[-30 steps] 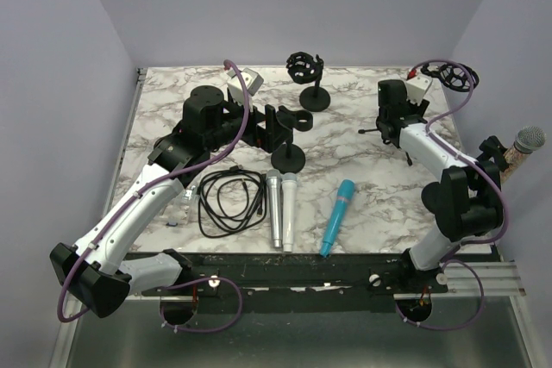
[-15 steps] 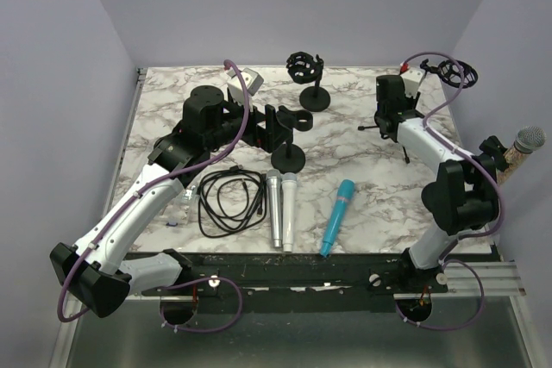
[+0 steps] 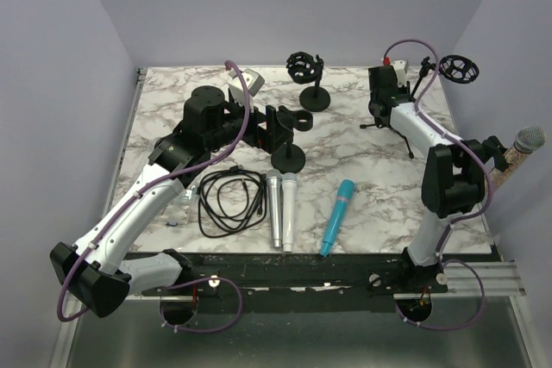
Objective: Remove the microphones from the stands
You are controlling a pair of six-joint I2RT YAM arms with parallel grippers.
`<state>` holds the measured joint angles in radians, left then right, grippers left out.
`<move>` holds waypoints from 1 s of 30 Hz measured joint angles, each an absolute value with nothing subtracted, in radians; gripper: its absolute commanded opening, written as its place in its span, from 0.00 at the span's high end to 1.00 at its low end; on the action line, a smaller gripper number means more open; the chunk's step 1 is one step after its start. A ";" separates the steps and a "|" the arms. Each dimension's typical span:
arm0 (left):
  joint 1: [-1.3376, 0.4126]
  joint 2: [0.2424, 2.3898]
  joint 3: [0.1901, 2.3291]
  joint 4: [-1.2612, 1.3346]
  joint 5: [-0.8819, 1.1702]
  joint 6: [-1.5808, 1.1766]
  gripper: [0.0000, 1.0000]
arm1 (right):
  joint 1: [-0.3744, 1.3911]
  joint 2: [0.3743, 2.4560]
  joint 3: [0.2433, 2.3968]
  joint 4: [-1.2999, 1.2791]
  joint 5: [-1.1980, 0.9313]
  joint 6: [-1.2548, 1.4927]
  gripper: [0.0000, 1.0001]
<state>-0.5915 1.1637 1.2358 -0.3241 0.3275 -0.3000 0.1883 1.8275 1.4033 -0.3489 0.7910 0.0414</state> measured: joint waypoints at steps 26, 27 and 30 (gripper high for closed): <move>-0.611 1.174 1.236 -0.326 0.333 -0.300 0.05 | 0.288 1.906 1.425 -0.326 0.913 -0.276 0.36; -0.612 1.174 1.236 -0.327 0.334 -0.300 0.05 | 0.288 1.899 1.421 -0.342 0.889 -0.247 0.34; -0.613 1.174 1.236 -0.329 0.333 -0.300 0.05 | 0.289 1.860 1.405 -0.358 0.854 -0.191 0.28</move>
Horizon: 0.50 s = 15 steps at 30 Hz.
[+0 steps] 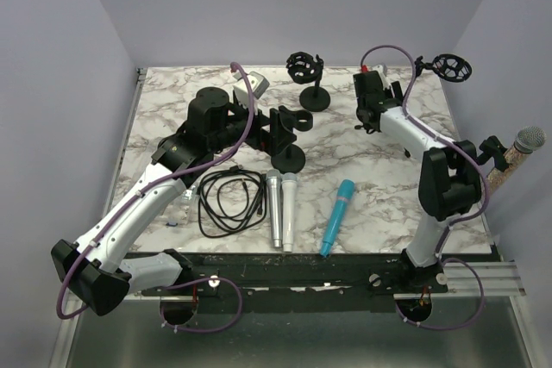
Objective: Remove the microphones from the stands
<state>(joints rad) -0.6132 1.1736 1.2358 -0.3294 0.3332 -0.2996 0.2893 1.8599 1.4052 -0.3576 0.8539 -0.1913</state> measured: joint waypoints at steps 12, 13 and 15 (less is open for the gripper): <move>-0.625 1.174 1.236 -0.334 0.333 -0.299 0.05 | 0.266 1.675 1.316 -0.321 0.759 0.114 0.19; -0.626 1.174 1.236 -0.335 0.333 -0.299 0.05 | 0.258 1.670 1.306 -0.315 0.746 0.133 0.21; -0.627 1.174 1.236 -0.339 0.333 -0.297 0.05 | 0.236 1.663 1.289 -0.305 0.705 0.173 0.25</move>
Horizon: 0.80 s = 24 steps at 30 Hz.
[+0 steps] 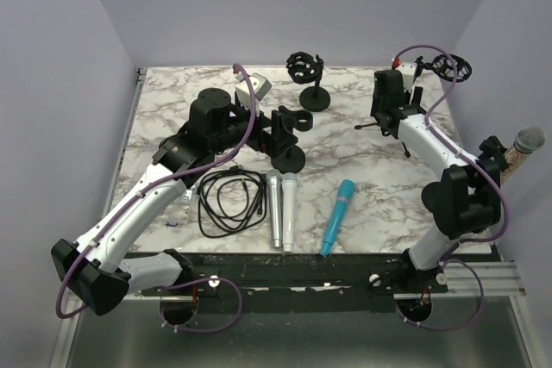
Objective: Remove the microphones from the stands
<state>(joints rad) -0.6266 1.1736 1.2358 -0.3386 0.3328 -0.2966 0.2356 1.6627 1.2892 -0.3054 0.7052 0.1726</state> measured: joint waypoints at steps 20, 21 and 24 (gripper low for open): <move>-0.630 1.174 1.236 -0.339 0.333 -0.291 0.05 | 0.153 1.691 1.303 -0.250 0.586 0.221 0.52; -0.630 1.174 1.236 -0.339 0.333 -0.291 0.05 | 0.153 1.696 1.306 -0.249 0.586 0.217 0.52; -0.630 1.174 1.236 -0.339 0.333 -0.290 0.05 | 0.152 1.702 1.310 -0.244 0.587 0.207 0.57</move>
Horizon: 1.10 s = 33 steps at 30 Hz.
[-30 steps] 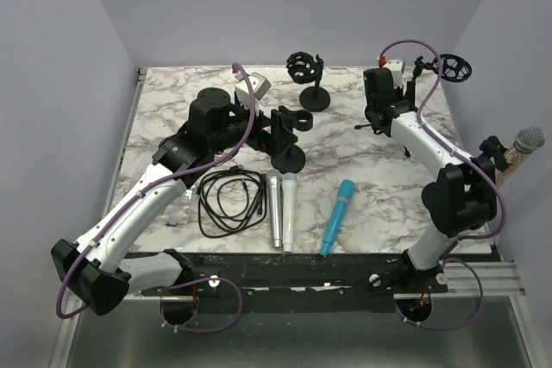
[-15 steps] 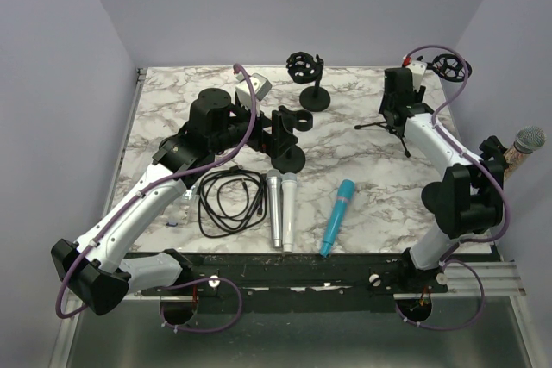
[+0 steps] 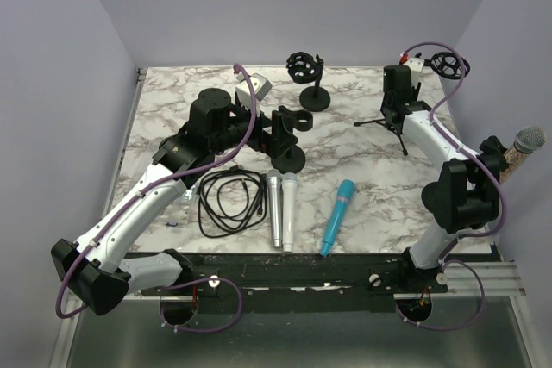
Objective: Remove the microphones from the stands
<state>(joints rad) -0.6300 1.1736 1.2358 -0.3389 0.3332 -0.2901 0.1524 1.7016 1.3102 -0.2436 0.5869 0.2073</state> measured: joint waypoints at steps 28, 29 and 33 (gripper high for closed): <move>-0.630 1.182 1.236 -0.339 0.333 -0.282 0.05 | 0.187 1.801 1.380 -0.245 0.727 -0.149 0.99; -0.630 1.182 1.236 -0.339 0.333 -0.282 0.04 | 0.195 1.821 1.398 -0.253 0.751 -0.176 0.99; -0.630 1.182 1.236 -0.339 0.333 -0.282 0.05 | 0.223 1.858 1.422 -0.265 0.813 -0.272 1.00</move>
